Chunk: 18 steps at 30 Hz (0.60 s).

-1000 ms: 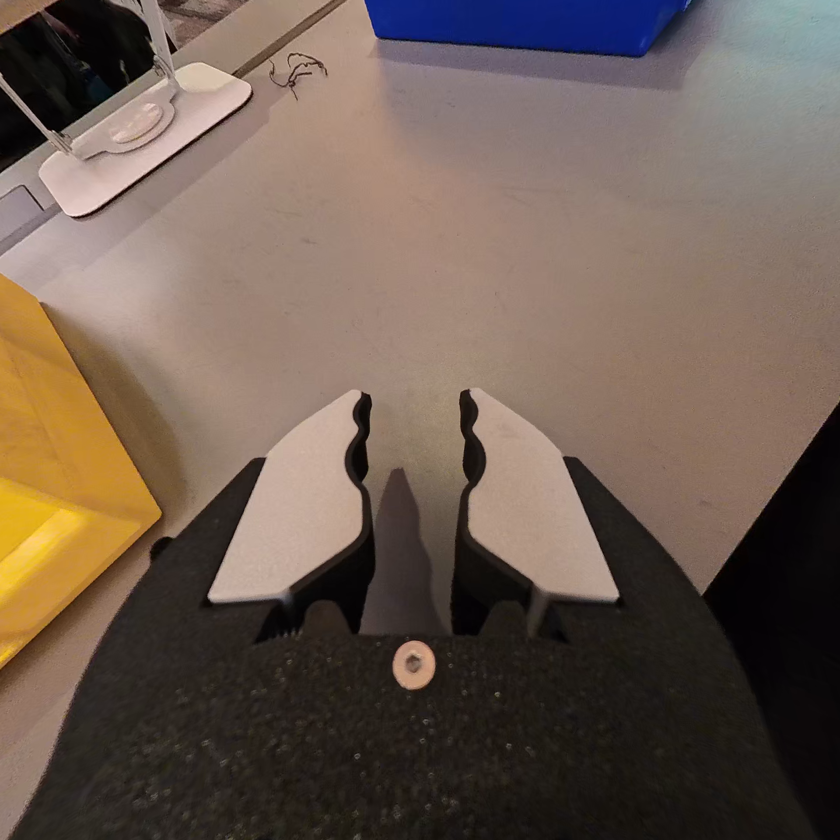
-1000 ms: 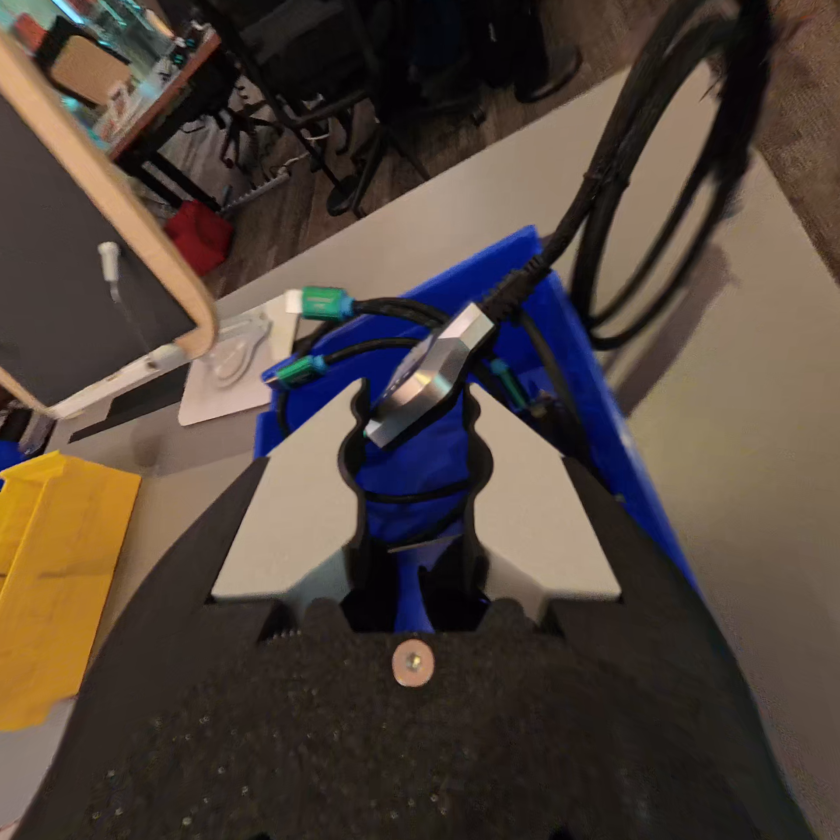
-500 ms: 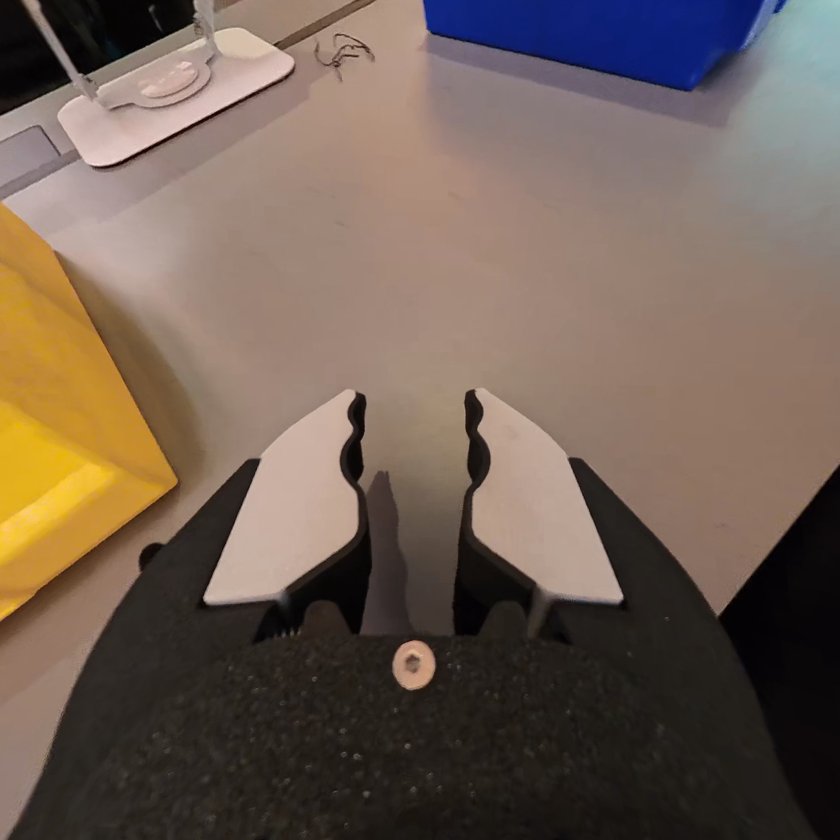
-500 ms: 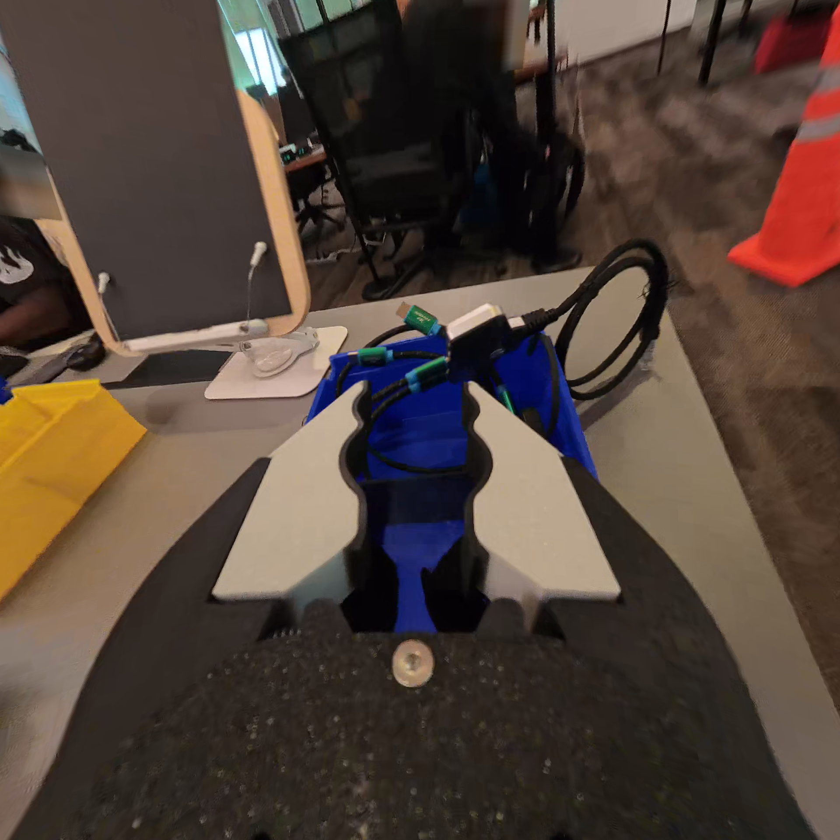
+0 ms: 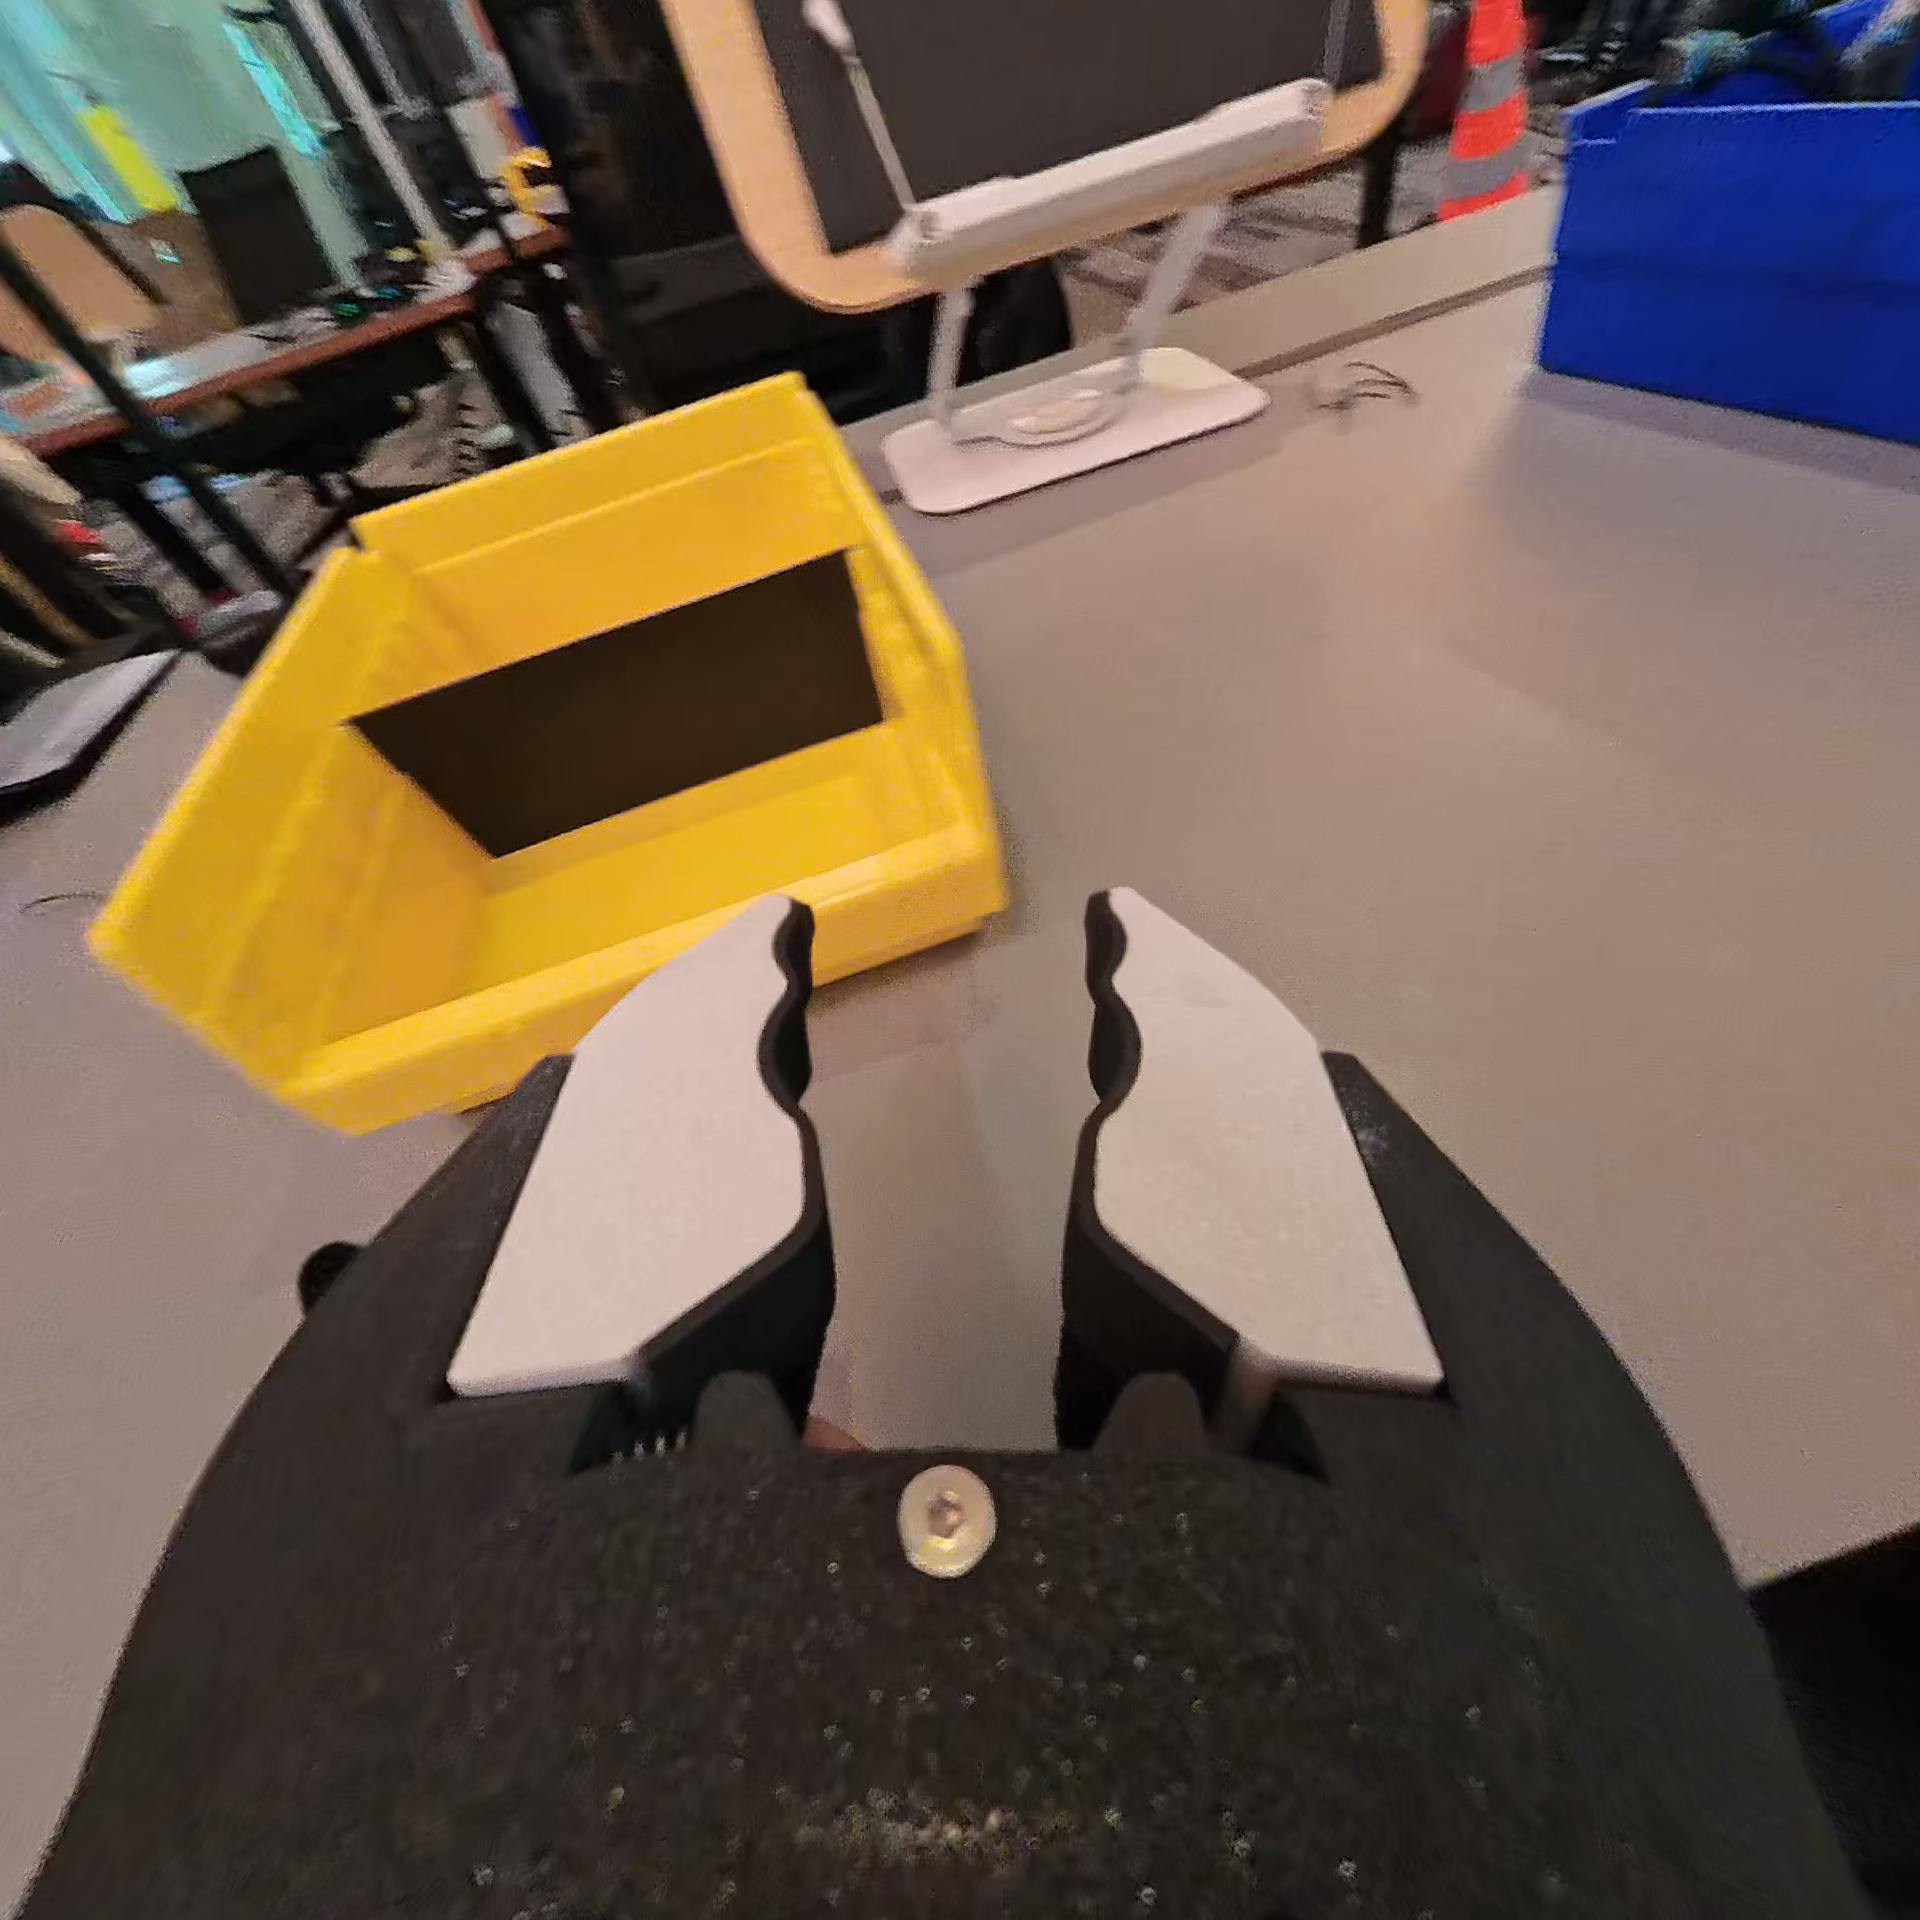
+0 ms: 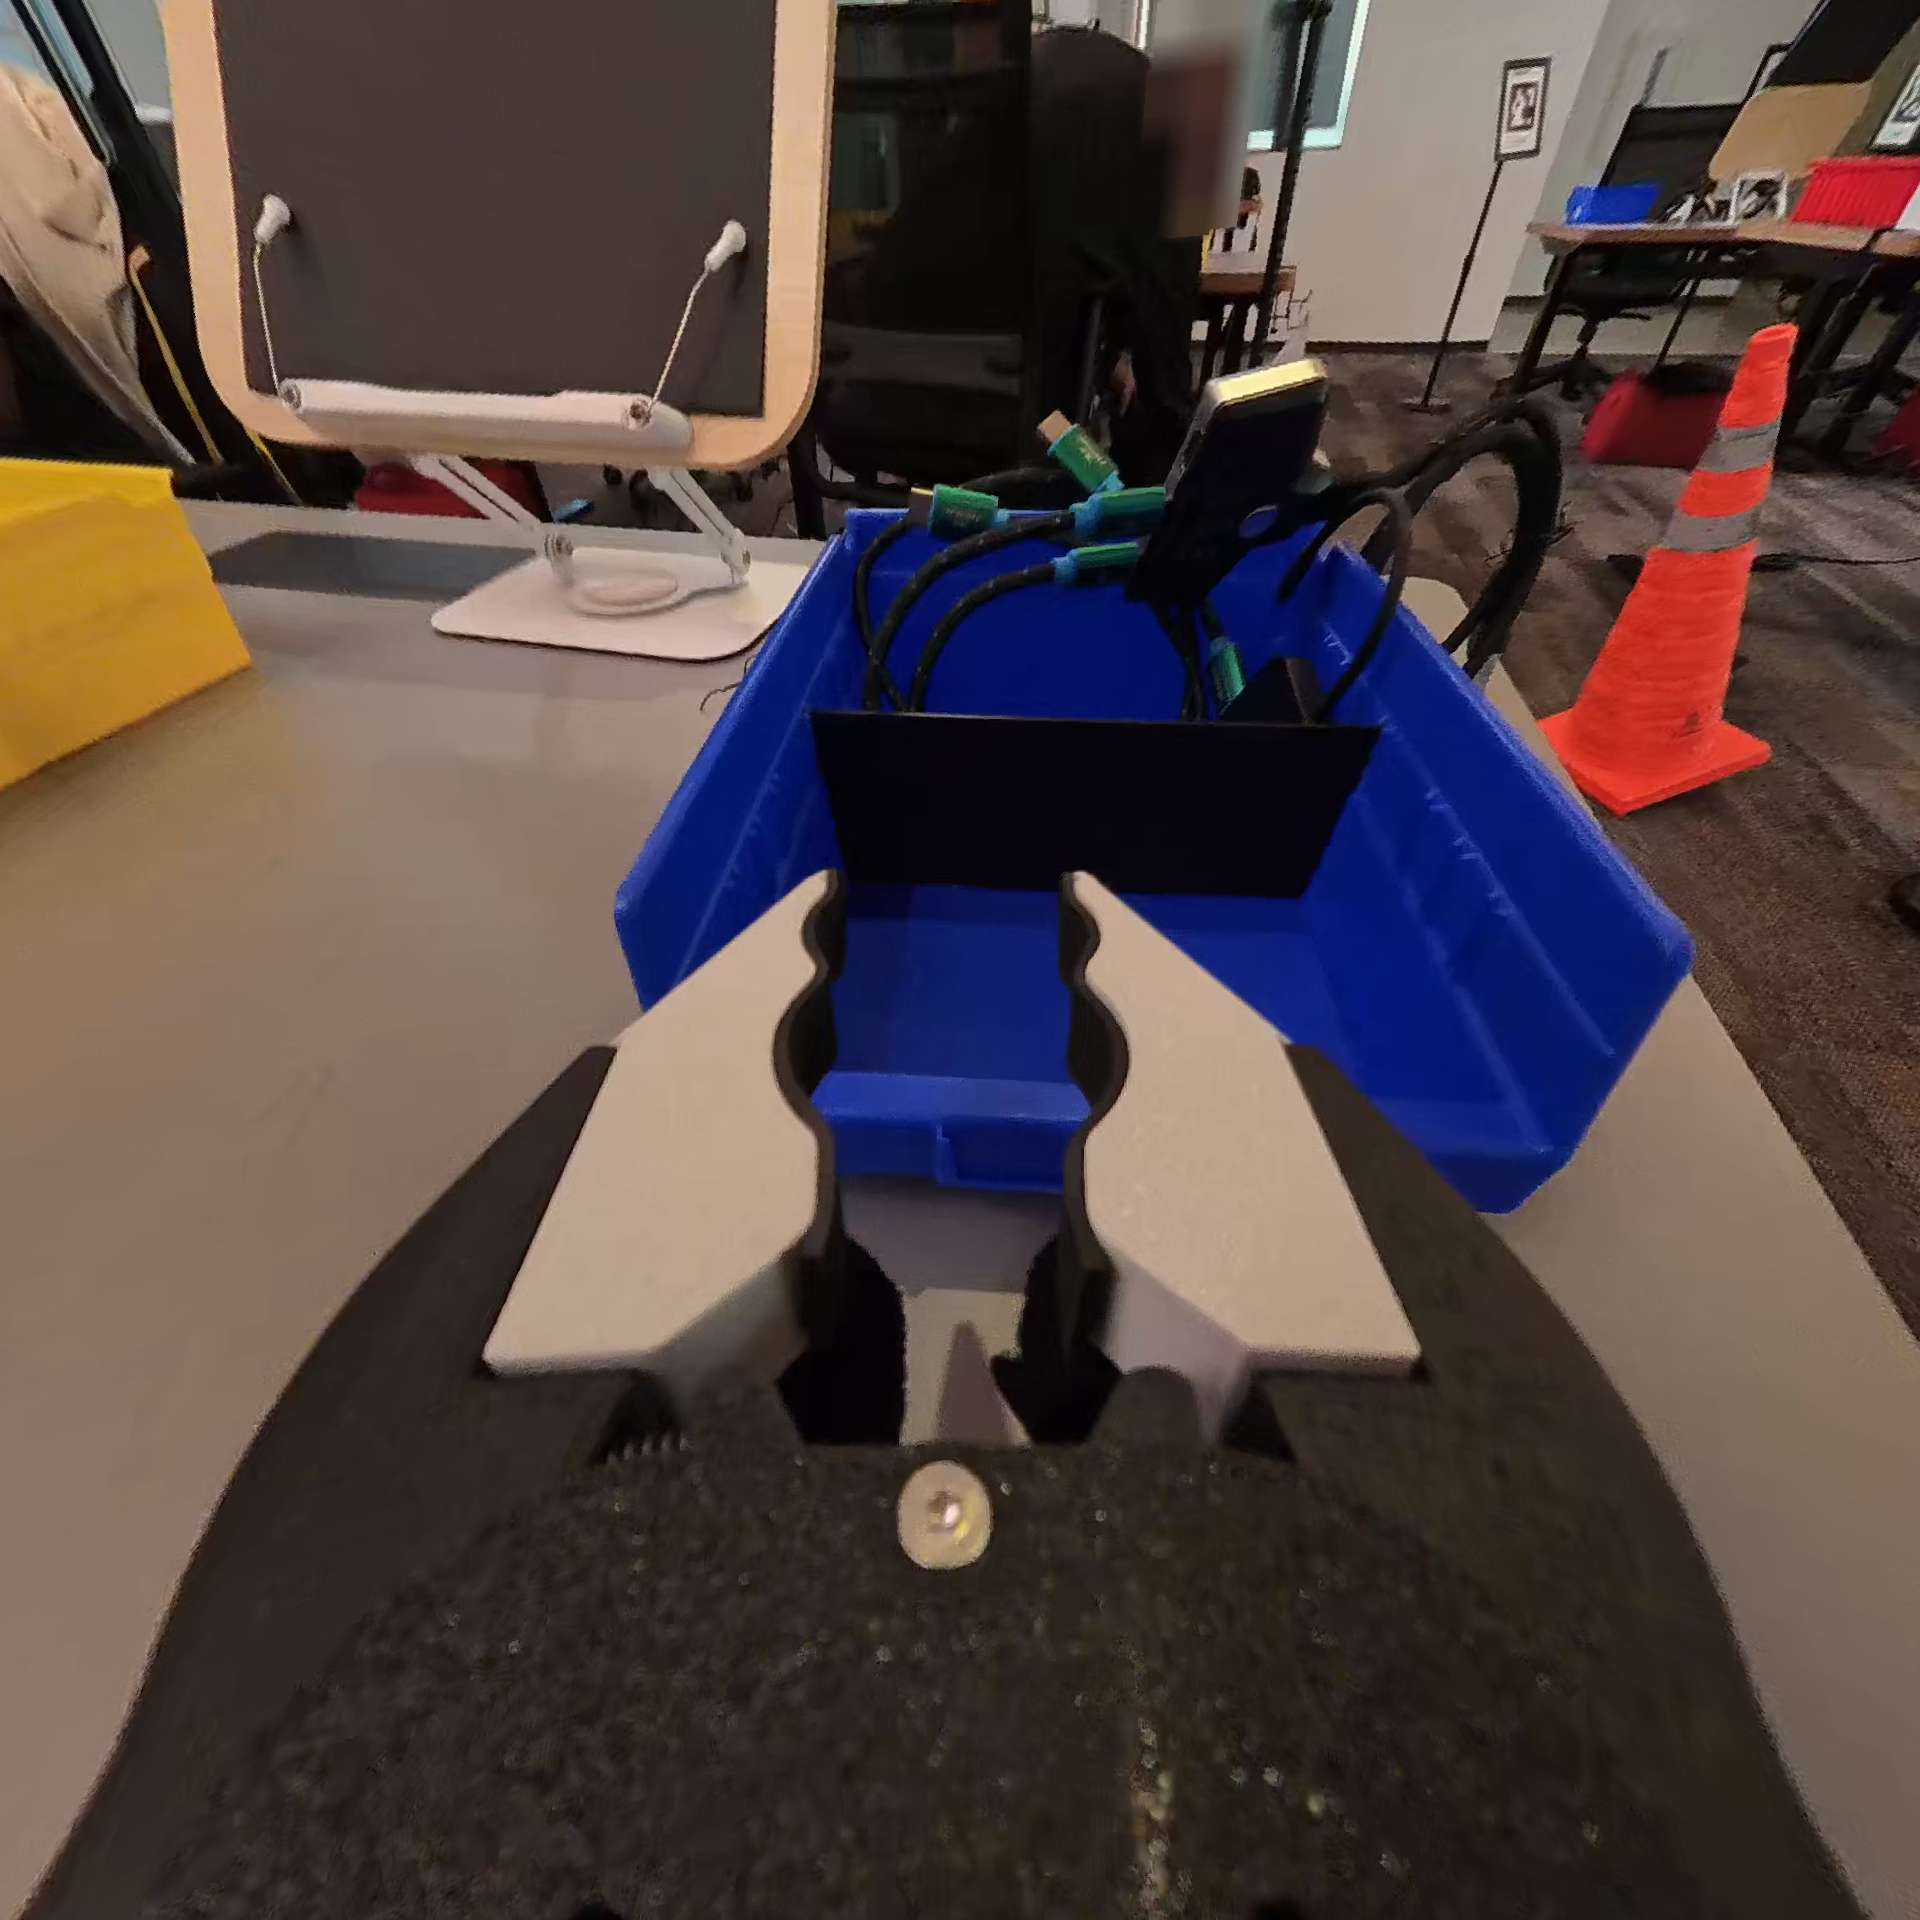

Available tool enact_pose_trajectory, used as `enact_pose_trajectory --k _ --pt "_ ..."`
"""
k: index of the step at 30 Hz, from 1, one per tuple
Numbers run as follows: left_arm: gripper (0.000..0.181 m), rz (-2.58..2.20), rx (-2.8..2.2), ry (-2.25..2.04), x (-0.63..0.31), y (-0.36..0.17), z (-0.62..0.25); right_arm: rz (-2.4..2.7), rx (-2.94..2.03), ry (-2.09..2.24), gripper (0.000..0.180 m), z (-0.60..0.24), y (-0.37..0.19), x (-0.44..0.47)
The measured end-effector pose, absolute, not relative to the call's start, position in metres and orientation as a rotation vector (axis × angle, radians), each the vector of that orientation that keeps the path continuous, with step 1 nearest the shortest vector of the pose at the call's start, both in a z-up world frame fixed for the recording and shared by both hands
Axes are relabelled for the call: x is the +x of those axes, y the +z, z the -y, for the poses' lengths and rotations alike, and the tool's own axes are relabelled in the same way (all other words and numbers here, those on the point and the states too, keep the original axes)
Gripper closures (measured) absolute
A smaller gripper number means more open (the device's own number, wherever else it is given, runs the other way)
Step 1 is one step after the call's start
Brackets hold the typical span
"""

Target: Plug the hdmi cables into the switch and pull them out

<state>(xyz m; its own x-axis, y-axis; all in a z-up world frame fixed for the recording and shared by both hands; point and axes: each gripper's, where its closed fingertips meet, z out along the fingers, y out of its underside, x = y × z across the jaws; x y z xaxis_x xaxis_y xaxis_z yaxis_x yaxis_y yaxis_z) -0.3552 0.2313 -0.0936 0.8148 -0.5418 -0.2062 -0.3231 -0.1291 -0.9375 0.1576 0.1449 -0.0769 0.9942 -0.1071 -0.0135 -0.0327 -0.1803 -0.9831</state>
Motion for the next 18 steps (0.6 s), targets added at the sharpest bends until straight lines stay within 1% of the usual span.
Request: enact_pose_trajectory --k 4,7,10,12,13,14,15,18 --pt "0.133 -0.586 -1.752 -0.248 -0.38 -0.096 -0.253 -0.12 -1.732 -0.103 0.139 -0.147 -0.079 0.162" --pt "0.125 -0.637 -1.712 -0.178 -0.375 -0.099 -0.262 -0.125 -1.757 -0.084 0.138 -0.149 -0.084 0.162" --pt "0.125 -0.666 -1.646 -0.101 -0.367 -0.096 -0.26 -0.122 -1.768 -0.077 0.138 -0.151 -0.086 0.161" --pt "0.121 -0.694 -1.659 -0.065 -0.362 -0.101 -0.258 -0.049 -1.783 -0.023 0.14 -0.152 -0.087 0.144" --pt "0.12 -0.706 -1.659 -0.05 -0.361 -0.102 -0.257 0.063 -1.802 0.078 0.145 -0.153 -0.09 0.12" --pt "0.12 -0.717 -1.658 -0.044 -0.359 -0.103 -0.257 0.163 -1.839 0.16 0.141 -0.152 -0.095 0.096" --pt "0.12 -0.724 -1.661 -0.044 -0.358 -0.104 -0.256 0.183 -1.888 0.143 0.128 -0.154 -0.103 0.087" --pt "0.119 -0.734 -1.685 -0.071 -0.353 -0.108 -0.253 0.171 -1.925 -0.071 0.126 -0.174 -0.113 0.078"
